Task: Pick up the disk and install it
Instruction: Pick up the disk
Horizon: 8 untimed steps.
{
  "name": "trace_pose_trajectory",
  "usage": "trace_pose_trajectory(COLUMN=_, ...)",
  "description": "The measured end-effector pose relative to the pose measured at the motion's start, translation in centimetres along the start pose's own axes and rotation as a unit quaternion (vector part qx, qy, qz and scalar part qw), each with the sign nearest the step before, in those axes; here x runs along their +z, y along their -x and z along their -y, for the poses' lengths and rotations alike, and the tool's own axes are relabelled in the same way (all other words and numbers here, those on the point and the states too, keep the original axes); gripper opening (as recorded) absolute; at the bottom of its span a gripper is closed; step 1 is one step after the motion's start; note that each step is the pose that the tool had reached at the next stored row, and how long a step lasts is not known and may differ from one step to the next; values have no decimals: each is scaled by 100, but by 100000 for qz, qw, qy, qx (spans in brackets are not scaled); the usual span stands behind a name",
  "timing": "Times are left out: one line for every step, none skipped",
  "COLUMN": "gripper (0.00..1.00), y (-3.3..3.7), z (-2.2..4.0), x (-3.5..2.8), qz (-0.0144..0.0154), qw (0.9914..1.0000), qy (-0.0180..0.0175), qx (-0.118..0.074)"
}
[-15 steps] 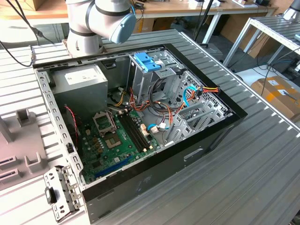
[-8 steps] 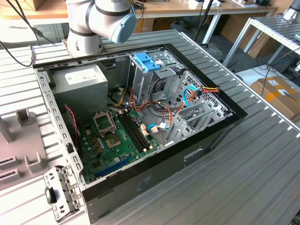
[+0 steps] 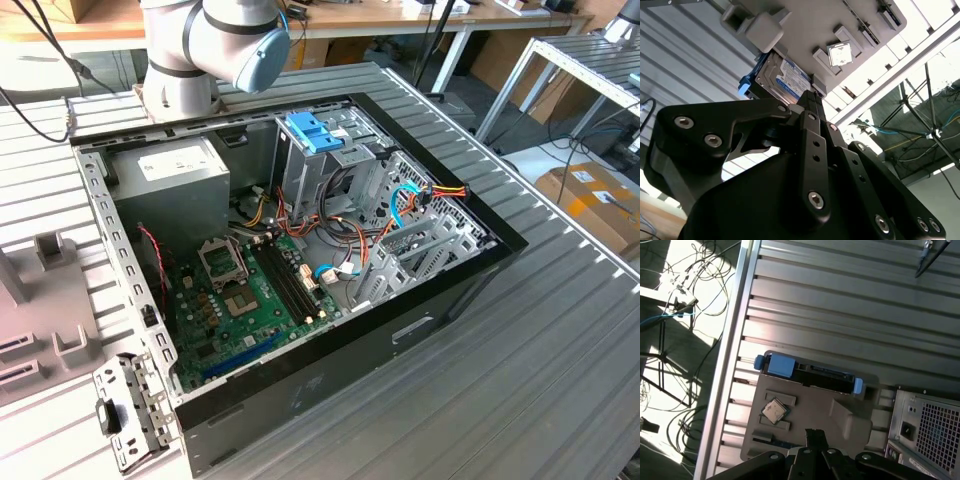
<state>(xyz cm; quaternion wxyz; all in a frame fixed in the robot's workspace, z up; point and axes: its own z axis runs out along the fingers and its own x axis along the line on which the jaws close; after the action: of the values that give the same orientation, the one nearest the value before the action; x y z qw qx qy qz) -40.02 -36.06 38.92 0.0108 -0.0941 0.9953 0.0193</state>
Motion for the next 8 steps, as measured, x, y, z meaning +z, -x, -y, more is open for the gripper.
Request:
trace_pose_trajectory(gripper=11, y=0, z=0, x=0, qz=-6, qw=100000, qy=3, qx=-151)
trace_pose_trajectory(gripper=11, y=0, z=0, x=0, qz=-10, qw=100000, qy=6, qx=-298)
trace_pose_trajectory(gripper=11, y=0, z=0, x=0, qz=-16, qw=99999, qy=12, qx=-475)
trace_pose_trajectory(gripper=11, y=0, z=0, x=0, qz=-22, qw=99998, qy=16, qx=-641)
trace_pose_trajectory(gripper=11, y=0, z=0, x=0, qz=-31, qw=99997, qy=18, qx=-816)
trace_pose_trajectory(gripper=11, y=0, z=0, x=0, qz=-34, qw=99995, qy=24, qx=-960)
trace_pose_trajectory(gripper=11, y=0, z=0, x=0, qz=-40, qw=99994, qy=27, qx=-1130)
trace_pose_trajectory(gripper=11, y=0, z=0, x=0, qz=-47, qw=99992, qy=30, qx=-1289)
